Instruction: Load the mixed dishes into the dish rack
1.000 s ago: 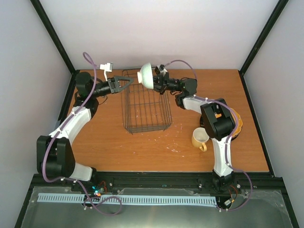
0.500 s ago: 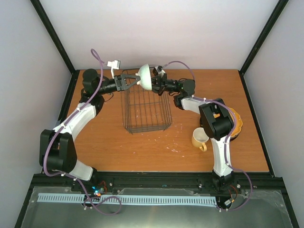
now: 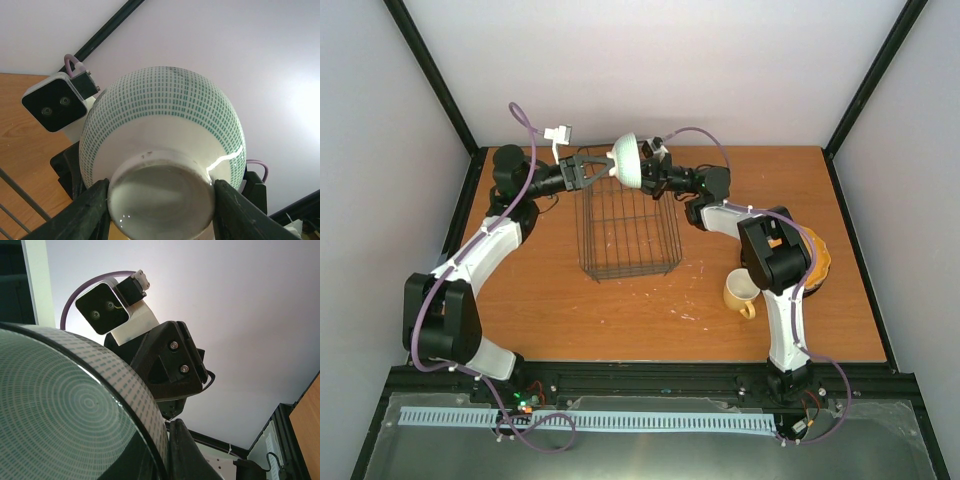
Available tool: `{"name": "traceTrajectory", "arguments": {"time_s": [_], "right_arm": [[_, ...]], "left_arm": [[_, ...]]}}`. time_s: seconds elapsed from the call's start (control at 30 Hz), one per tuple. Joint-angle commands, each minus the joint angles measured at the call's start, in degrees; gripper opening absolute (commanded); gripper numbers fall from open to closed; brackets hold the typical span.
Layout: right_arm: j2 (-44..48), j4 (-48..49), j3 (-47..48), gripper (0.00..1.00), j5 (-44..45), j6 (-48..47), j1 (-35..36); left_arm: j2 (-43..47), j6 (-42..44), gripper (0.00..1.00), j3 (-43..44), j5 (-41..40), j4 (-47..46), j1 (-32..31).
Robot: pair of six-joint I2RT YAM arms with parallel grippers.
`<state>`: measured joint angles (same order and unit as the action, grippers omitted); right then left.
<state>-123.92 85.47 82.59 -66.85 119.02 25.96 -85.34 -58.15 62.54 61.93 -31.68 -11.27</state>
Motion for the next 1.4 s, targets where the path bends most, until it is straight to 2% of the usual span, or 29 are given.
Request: {"name": "traceTrajectory", "arguments": {"time_s": [0.0, 0.07, 0.2, 0.4, 0.43, 0.57, 0.63, 0.7, 0.8, 0.87, 0.9, 0.93, 0.97, 1.0, 1.07, 1.17, 1.37], "right_arm": [[-0.45, 4.98, 2.11, 0.03, 0.9, 6.96, 1.23], [-0.31, 4.95, 1.59, 0.07, 1.08, 6.79, 1.19], [0.44, 4.44, -0.42, 0.22, 1.19, 5.47, 1.2], [1.48, 2.99, -2.93, 0.27, 0.84, 3.41, 1.03], [1.56, 2.73, -3.14, 0.31, 0.64, 3.26, 0.94], [2.81, 1.49, -5.72, 0.38, -0.37, 1.63, -0.3], [4.71, -2.59, -8.26, 0.41, -2.29, -2.04, -1.77], [8.01, -11.18, -11.83, 0.41, -4.28, -11.17, -3.88], [16.48, -33.71, -17.44, 0.43, -3.72, -30.17, -9.09], [21.63, -63.85, -16.0, 0.45, -0.73, -52.71, -13.28], [22.86, -85.53, -12.05, 0.48, 4.14, -68.16, -14.89], [22.89, -103.22, -3.83, 0.51, 11.15, -80.28, -15.93], [22.0, -116.62, 1.6, 0.51, 19.87, -89.0, -16.13], [21.09, -124.38, 5.23, 0.51, 23.33, -93.48, -16.26], [20.52, -129.59, 7.81, 0.51, 30.95, -95.51, -16.77], [21.52, -129.13, 7.79, 0.51, 37.1, -94.14, -16.88], [21.19, -129.4, 7.46, 0.49, 41.81, -93.57, -16.97]], "left_arm": [[1.57, 1.58, 0.01, 1.57, -0.99, 1.86, -0.43], [2.21, 3.39, 0.01, 2.25, -1.47, 4.26, -0.45], [3.73, 10.06, 0.01, 5.48, -3.29, 13.71, -0.49], [4.56, 16.66, 0.01, 9.18, -4.39, 23.53, -0.43], [4.7, 17.92, 0.01, 9.77, -4.63, 25.08, -0.43], [4.52, 24.44, 0.01, 14.0, -5.6, 35.81, -0.42], [3.85, 28.29, 0.01, 17.2, -6.21, 42.71, -0.42], [3.02, 32.48, 0.01, 20.45, -7.83, 50.12, -0.42], [1.93, 38.55, 0.01, 25.25, -11.42, 60.14, -0.42], [0.89, 42.26, 0.01, 28.24, -13.99, 66.22, -0.62], [0.25, 43.98, 0.01, 29.64, -15.43, 68.9, -1.0], [-0.57, 45.7, 0.01, 31.14, -17.41, 71.61, -1.64], [-1.49, 48.09, 0.01, 32.89, -19.85, 75.22, -2.62], [-2.48, 49.42, 0.01, 33.74, -22.73, 76.93, -3.99], [-4.74, 52.55, 0.01, 35.94, -29.22, 81.38, -7.34], [-7.66, 55.13, 0.01, 37.61, -37.58, 84.86, -12.2], [-14.08, 57.68, 0.01, 41.38, -53.54, 89.92, -21.18]]}}
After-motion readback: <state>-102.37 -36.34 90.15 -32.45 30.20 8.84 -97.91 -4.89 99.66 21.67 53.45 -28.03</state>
